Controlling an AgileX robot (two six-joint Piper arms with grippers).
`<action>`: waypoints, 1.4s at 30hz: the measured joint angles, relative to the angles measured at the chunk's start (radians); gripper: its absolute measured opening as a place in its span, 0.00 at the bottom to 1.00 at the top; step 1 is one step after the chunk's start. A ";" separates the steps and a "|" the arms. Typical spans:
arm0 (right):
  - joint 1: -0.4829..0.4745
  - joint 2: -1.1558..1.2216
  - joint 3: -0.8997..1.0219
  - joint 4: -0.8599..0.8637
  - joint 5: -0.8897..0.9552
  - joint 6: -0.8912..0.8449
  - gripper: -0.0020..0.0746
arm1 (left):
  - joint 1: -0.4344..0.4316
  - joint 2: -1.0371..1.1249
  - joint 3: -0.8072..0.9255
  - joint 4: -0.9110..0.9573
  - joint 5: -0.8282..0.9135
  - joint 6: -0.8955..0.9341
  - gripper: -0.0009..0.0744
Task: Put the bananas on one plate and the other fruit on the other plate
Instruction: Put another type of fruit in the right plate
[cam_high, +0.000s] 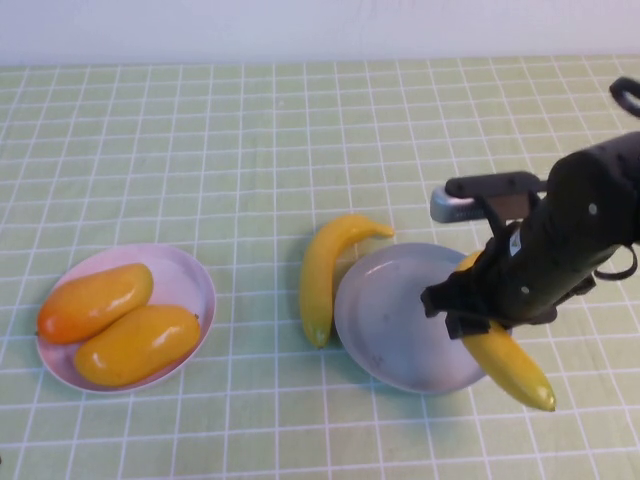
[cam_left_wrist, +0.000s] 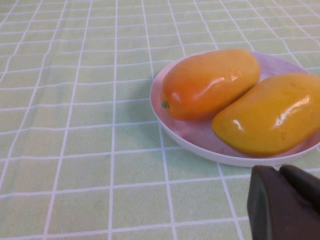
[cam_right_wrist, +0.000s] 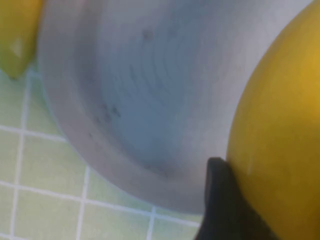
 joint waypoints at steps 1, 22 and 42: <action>0.000 0.004 0.010 0.000 -0.001 0.000 0.43 | 0.000 0.000 0.000 0.000 0.000 0.000 0.01; 0.000 0.143 0.016 0.045 -0.235 0.000 0.52 | 0.000 0.000 0.000 0.000 0.000 0.000 0.01; 0.000 0.052 -0.164 0.007 0.000 0.000 0.73 | 0.000 0.000 0.000 0.000 0.000 0.000 0.01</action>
